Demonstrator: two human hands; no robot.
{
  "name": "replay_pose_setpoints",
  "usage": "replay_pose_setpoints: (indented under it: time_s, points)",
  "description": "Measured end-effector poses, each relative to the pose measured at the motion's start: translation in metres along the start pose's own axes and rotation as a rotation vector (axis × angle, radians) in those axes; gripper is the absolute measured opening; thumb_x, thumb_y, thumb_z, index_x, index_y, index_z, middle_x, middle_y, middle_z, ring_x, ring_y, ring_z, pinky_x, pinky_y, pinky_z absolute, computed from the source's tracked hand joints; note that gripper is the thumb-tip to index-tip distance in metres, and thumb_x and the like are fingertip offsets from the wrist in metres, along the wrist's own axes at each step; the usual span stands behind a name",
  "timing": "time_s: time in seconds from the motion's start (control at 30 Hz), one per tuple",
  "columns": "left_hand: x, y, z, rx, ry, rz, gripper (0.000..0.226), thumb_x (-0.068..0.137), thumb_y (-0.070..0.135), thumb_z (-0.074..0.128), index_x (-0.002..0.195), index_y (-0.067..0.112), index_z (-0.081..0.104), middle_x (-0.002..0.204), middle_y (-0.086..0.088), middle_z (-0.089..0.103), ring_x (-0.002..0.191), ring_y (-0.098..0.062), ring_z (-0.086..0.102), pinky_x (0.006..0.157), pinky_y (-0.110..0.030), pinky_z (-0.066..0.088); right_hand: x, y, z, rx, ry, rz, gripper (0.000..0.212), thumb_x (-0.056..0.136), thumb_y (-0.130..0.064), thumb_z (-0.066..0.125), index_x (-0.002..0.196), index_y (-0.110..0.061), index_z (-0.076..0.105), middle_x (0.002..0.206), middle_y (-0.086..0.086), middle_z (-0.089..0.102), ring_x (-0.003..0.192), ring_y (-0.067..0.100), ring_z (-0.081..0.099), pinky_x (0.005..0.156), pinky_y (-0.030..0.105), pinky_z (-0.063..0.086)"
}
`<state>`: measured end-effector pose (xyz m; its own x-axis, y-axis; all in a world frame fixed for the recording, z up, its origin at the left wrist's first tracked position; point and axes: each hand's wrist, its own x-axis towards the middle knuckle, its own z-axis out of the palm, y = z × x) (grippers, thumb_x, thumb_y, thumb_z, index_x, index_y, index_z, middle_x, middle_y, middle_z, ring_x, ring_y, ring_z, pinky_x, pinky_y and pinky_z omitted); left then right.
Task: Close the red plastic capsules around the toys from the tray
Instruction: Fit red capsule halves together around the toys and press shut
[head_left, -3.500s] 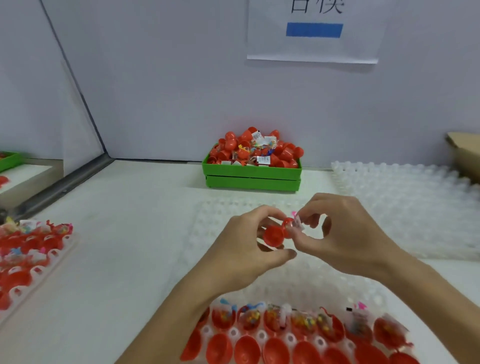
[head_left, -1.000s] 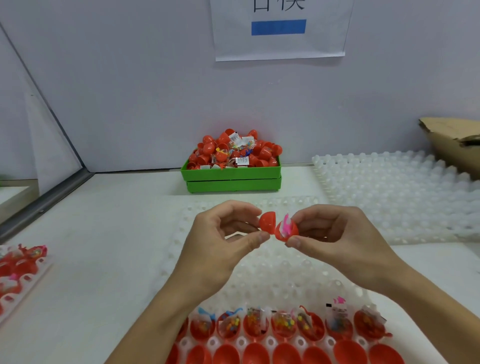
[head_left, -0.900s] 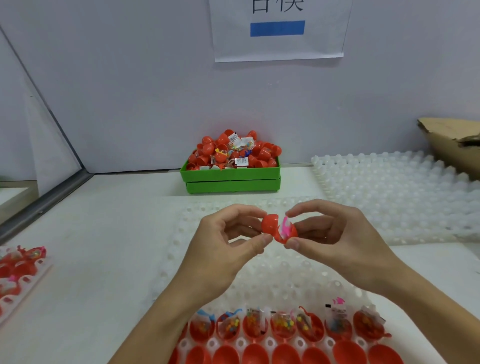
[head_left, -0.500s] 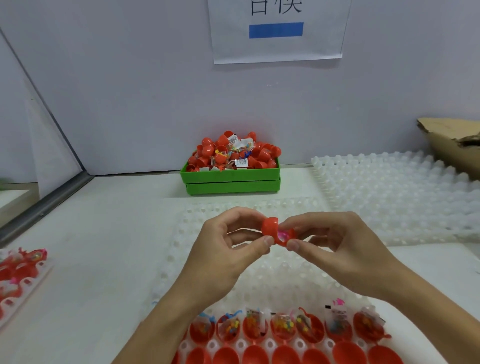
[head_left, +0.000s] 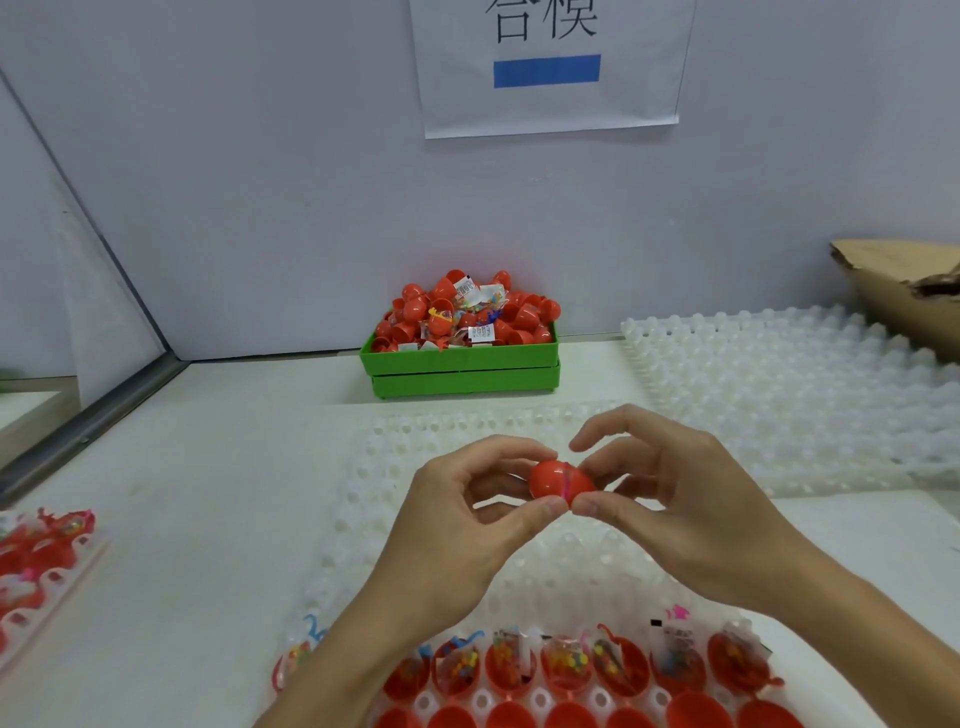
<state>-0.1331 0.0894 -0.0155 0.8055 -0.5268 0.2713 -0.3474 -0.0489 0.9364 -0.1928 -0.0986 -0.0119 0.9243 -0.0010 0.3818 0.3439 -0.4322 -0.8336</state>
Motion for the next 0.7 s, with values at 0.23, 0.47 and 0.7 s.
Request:
replay_pose_setpoints:
  time_s: [0.23,0.47,0.7]
  points:
    - [0.0,0.004,-0.004,0.032,0.036,0.013,0.03,0.063,0.018,0.086,0.088,0.03,0.072,0.081,0.003,0.075,0.079,-0.013,0.073,0.073,-0.023,0.058,0.0,-0.004,0.01,0.066,0.092,0.052,0.027,0.073,-0.002,0.083,0.089,-0.022,0.075,0.082,0.0,0.075,0.077,0.019,0.072,0.074,0.043,0.058]
    - [0.0,0.005,-0.004,0.07,0.004,0.04,0.033,0.074,0.006,0.084,0.092,0.029,0.069,0.09,0.002,0.072,0.086,-0.016,0.073,0.077,-0.026,0.059,0.0,-0.008,0.013,0.208,0.09,0.097,0.02,0.076,-0.002,0.079,0.088,-0.017,0.075,0.084,0.002,0.075,0.073,0.017,0.071,0.064,0.023,0.055]
    - [0.0,0.008,-0.003,0.001,0.04,0.036,0.03,0.068,0.005,0.085,0.092,0.02,0.073,0.085,0.001,0.076,0.081,-0.015,0.073,0.073,-0.02,0.057,-0.001,-0.009,0.014,0.232,0.132,0.117,0.025,0.072,0.003,0.08,0.081,-0.02,0.075,0.07,0.007,0.074,0.06,0.018,0.07,0.062,0.022,0.056]
